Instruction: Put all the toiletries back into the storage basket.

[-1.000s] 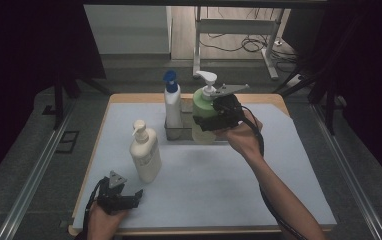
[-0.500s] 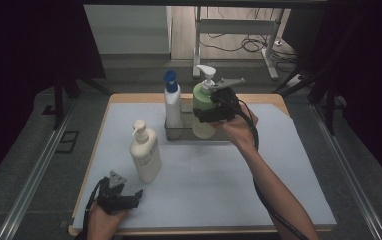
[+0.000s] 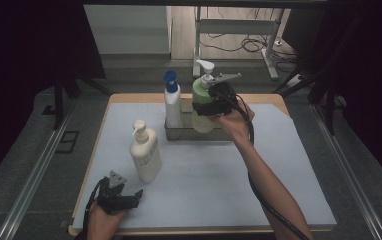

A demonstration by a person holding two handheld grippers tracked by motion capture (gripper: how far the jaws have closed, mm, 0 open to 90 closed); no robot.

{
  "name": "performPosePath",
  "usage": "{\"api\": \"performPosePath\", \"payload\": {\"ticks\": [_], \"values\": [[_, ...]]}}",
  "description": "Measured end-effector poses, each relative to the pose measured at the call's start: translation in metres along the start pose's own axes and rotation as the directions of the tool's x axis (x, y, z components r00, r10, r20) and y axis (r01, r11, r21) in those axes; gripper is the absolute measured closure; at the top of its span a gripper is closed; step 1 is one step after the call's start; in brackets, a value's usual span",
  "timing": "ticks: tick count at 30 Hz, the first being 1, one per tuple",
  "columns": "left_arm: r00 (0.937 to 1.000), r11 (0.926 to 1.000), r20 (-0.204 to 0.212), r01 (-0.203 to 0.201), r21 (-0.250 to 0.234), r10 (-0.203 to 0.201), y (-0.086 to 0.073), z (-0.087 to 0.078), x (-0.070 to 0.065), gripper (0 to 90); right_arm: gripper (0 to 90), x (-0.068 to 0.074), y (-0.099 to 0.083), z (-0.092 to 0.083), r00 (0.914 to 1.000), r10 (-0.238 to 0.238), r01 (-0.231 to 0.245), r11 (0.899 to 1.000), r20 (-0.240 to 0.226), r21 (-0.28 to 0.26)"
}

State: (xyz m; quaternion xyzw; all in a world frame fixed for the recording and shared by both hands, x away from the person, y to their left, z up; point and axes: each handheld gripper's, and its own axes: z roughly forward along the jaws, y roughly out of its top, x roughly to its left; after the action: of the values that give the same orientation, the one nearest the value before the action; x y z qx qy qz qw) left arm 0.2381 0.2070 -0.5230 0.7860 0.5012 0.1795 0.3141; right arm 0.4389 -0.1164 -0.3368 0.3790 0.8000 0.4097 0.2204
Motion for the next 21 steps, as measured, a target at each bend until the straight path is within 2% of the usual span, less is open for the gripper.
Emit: {"api": "performPosePath", "payload": {"ticks": [13, 21], "values": [[1.0000, 1.0000, 0.000, 0.003, 0.000, -0.003, 0.000, 0.000, 0.000, 12.3, 12.3, -0.008, 0.006, 0.017, 0.9991, 0.021, -0.021, 1.000, 0.036, 0.000], [1.0000, 1.0000, 0.000, 0.001, 0.002, -0.001, 0.000, 0.000, 0.000, 12.3, 12.3, -0.013, 0.003, 0.029, 0.9982, 0.035, -0.035, 0.999, 0.049, -0.003]]}}
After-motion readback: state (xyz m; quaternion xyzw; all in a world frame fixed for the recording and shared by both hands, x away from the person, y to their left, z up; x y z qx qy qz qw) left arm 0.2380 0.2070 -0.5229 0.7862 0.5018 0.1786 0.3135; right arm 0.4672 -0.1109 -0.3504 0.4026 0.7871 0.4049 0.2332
